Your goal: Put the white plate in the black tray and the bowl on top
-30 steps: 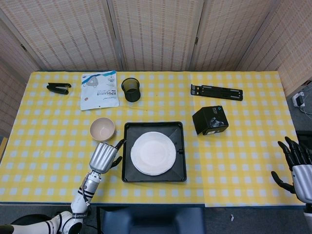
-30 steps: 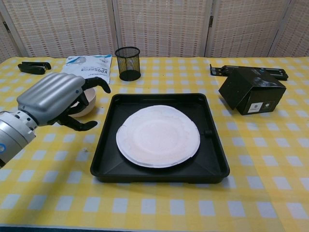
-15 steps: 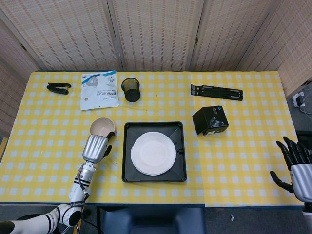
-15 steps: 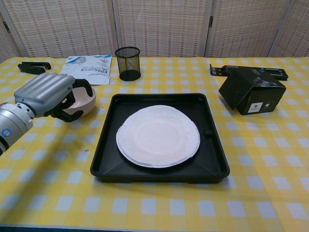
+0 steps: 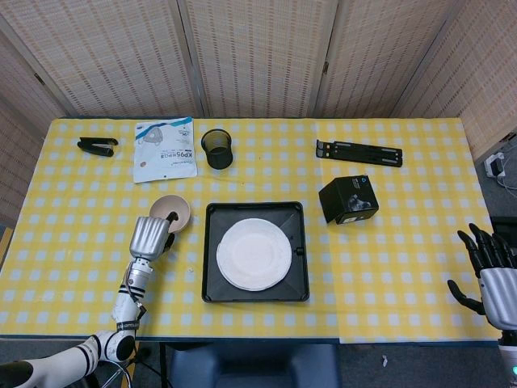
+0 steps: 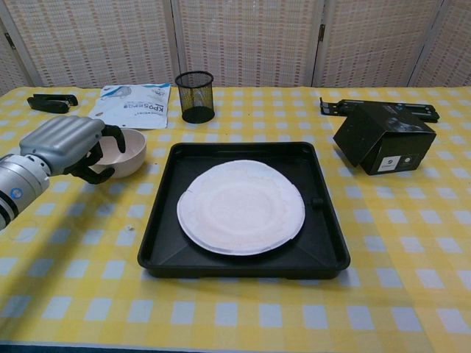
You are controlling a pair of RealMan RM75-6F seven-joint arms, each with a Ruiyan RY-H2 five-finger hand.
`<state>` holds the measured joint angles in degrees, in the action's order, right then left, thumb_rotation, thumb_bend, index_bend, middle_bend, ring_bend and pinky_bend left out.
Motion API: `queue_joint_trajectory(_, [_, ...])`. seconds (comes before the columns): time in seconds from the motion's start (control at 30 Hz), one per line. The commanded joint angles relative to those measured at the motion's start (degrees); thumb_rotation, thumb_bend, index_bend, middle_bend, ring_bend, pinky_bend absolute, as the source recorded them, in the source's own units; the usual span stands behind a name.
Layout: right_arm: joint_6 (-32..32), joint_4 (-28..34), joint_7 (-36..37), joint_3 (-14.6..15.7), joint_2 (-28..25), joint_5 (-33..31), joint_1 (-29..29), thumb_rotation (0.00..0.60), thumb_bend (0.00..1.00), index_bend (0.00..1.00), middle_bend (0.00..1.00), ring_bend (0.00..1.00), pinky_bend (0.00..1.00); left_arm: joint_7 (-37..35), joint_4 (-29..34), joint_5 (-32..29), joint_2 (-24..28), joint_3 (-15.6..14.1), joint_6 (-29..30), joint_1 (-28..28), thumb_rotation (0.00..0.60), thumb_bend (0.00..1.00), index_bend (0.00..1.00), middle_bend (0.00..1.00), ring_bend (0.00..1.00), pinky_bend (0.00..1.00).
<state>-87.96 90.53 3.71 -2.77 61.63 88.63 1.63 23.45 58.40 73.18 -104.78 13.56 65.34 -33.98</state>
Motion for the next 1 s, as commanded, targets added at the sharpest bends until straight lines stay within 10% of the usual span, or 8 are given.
queue_joint_trajectory(0.03, [0.11,0.08,-0.24,0.0,0.09,-0.06,0.06,0.6,0.34,0.0,0.0,0.0,0.0,-0.28,-0.95,-0.54,-0.52,-0.29,-0.46,-0.1,0.6,0.42,0.48,1.0,1.0,1.0])
queue_joint_trajectory(0.57, [0.43,0.15,-0.4,-0.08,0.14,-0.3,0.23,0.6,0.34,0.0,0.0,0.0,0.0,-4.72,-4.52,2.26,-2.29,-1.58,3.4,-0.42,0.6,0.57,0.65,1.0,1.0,1.0])
queue_joint_trajectory(1.0, [-0.14,0.49,-0.24,0.65,0.08,1.3,0.07,0.6,0.34,0.0,0.0,0.0,0.0,-0.55,10.82,8.79,3.0,-5.24,11.14,2.0,0.6,0.57,0.66,1.0,1.0,1.0])
